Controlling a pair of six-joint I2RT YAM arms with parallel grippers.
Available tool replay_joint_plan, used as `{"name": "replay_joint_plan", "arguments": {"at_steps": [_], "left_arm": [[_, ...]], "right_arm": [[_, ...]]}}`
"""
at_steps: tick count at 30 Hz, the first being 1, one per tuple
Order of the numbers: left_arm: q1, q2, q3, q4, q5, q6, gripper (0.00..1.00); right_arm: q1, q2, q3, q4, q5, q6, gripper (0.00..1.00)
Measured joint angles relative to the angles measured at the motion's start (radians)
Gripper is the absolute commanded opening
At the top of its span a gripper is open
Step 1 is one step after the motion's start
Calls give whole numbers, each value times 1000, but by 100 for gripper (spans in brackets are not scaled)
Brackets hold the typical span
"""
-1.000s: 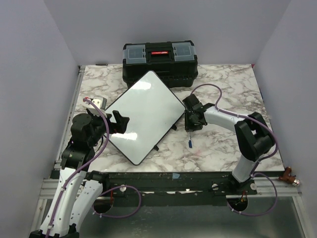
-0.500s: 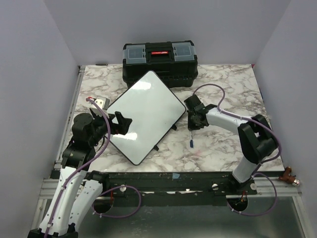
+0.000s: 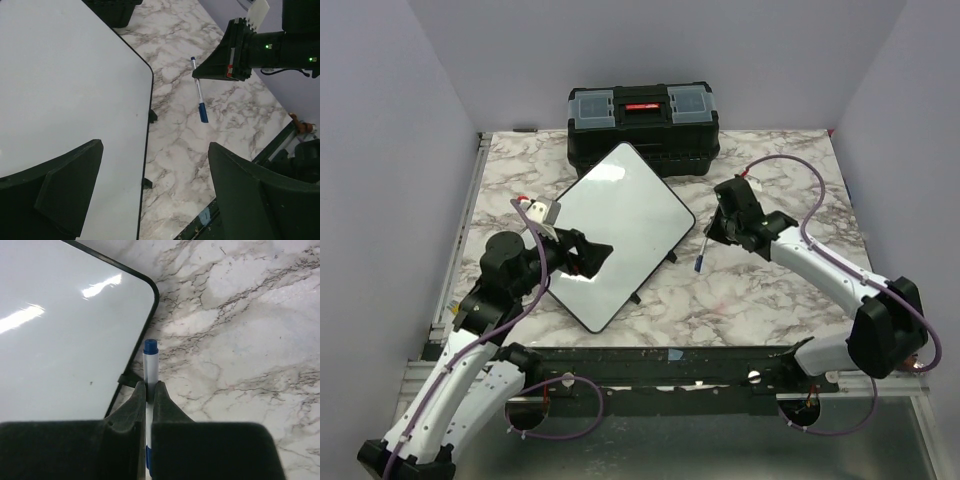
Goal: Write a sentence on the whiteboard
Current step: Pass from the right arm to the left
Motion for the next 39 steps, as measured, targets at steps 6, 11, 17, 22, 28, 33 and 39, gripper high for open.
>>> {"name": "replay_joint_plan", "arguments": {"at_steps": [6,11,17,22,28,33,39], "left_arm": [[-129,76,-50,183,-38,-125,83],[-222,162,-55,341,-91,-188,82],[-299,269,-58,565,-127,-241,80],[-331,355,-61,728,-138,-265,74],[-347,440,-61,864,-138,-275,72],[-350,488,-61,933,-135,-285,68],[-351,538,-58,1006,-124,-304,62]], "right_arm": [[0,-73,0,15,0,148,1],[0,-145,1,31,5,269,1],[0,-214,7,35,27,413,1],[0,-258,7,47,28,500,1],[0,-321,6,95,27,566,1],[0,-341,5,123,22,598,1],[0,-338,5,142,6,620,1]]}}
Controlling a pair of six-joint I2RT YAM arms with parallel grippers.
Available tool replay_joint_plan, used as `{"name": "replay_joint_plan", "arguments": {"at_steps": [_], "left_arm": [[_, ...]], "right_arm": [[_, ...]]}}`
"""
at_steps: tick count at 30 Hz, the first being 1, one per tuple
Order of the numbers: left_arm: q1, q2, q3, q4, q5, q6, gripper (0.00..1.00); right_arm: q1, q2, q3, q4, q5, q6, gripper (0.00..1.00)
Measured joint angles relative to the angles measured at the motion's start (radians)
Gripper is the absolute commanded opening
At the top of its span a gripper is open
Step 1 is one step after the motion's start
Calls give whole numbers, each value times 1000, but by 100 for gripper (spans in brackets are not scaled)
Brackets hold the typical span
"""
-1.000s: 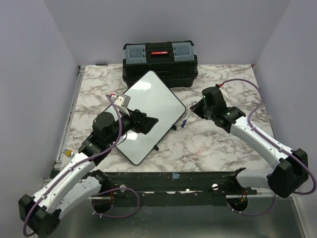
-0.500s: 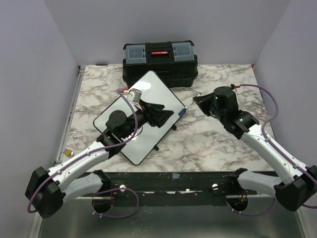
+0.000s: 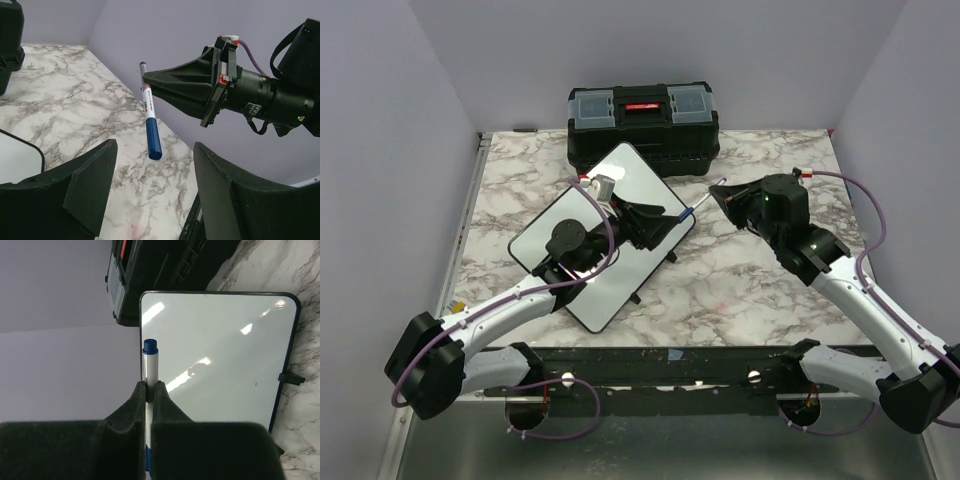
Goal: Write a sentence on the whiteboard
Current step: Pass from the right arm to the left
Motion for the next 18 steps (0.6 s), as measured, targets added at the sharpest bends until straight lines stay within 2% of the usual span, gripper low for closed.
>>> {"name": "replay_joint_plan", "arguments": {"at_steps": [10,18], "left_arm": [[-5,65,12,56,10,-24,50],[-6,93,20,92,30,-40,46]], "right_arm": [[0,7,-13,40,-29,20,1],[0,15,-20,55,-48,31,1]]}}
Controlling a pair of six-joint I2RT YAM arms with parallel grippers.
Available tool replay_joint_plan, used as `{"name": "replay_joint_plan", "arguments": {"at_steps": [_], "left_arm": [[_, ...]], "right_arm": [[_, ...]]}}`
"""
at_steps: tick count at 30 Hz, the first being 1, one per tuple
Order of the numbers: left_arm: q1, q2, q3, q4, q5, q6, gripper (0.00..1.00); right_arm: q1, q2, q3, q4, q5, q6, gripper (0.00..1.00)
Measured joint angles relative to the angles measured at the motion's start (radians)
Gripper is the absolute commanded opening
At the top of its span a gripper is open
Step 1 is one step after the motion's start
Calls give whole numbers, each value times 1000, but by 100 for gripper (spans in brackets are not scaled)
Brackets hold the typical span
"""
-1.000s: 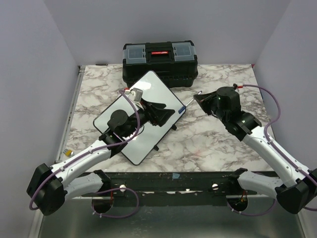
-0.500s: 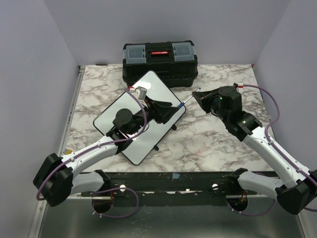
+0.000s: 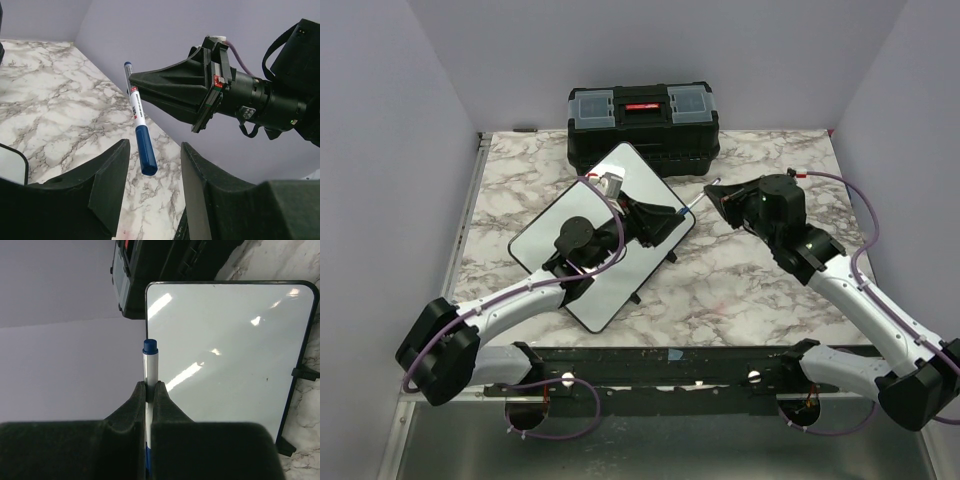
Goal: Write a sentence on the whiteboard
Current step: Pass from the right arm to the left
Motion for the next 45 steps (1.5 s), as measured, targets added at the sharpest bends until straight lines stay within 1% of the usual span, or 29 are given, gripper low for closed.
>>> {"name": "replay_joint_plan", "arguments": {"at_steps": [2,5,10,17,22,27,38,41,45], "left_arm": [[-2,10,1,8,2,-4,45],[-6,24,1,8,2,-10,40],[-6,34,1,8,2,-18,38],[-6,41,1,14,0,-20,30],[-6,48,2,10,-3,-18,30],[-6,48,2,5,-12,-18,34],[-6,60,25,-35,-33,-21,33],[-6,63,28,-41,-35,-21,36],[-6,63,28,-55,-47,-21,36]], "right_arm": [[0,3,-3,6,-5,4,1],[0,9,-4,8,-13,8,1],[0,18,-6,14,-23,13,1],[0,31,-7,22,-35,17,1],[0,35,-10,22,-45,23,1],[0,35,-14,23,-47,24,1],[0,35,-21,25,-55,27,1],[0,34,-21,26,-55,31,1],[0,34,-22,26,-55,31,1]]}}
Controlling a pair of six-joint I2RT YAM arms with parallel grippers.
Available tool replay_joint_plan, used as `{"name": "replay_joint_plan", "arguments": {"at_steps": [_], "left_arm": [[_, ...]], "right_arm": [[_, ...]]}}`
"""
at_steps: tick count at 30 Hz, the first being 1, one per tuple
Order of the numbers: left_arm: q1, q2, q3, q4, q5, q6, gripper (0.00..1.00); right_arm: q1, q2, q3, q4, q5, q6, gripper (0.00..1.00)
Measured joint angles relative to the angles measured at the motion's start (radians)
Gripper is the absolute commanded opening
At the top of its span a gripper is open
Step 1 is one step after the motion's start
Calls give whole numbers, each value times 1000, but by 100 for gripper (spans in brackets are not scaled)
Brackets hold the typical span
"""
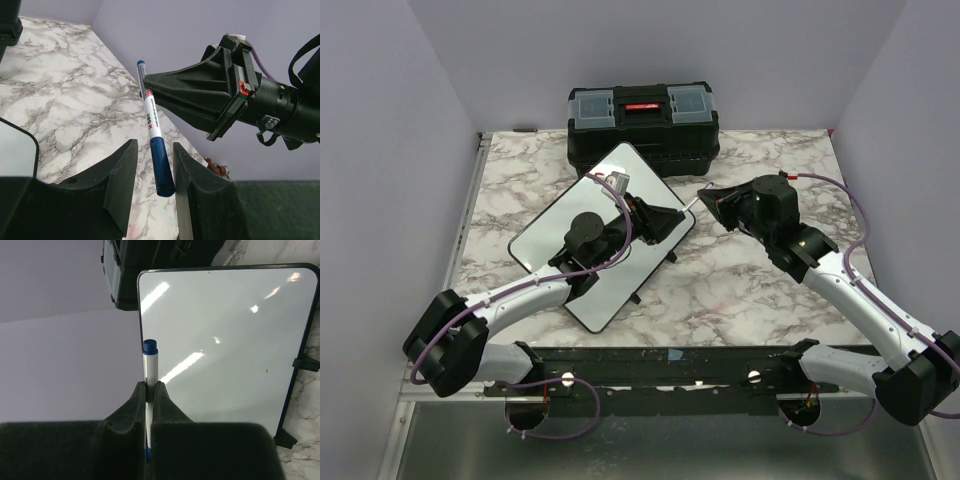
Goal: Write a sentence on the whiteboard
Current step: Pass from the right arm to the left
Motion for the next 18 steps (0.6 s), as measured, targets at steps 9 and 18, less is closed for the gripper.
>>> {"name": "replay_joint_plan", "arguments": {"at_steps": [9,18], "left_arm": [[1,0,0,-27,-24,-2,0],[0,-6,2,-65,-22,11,0]], "right_arm": [[0,-1,-6,3,0,0,1],[0,-25,-72,79,-14,-27,65]]}}
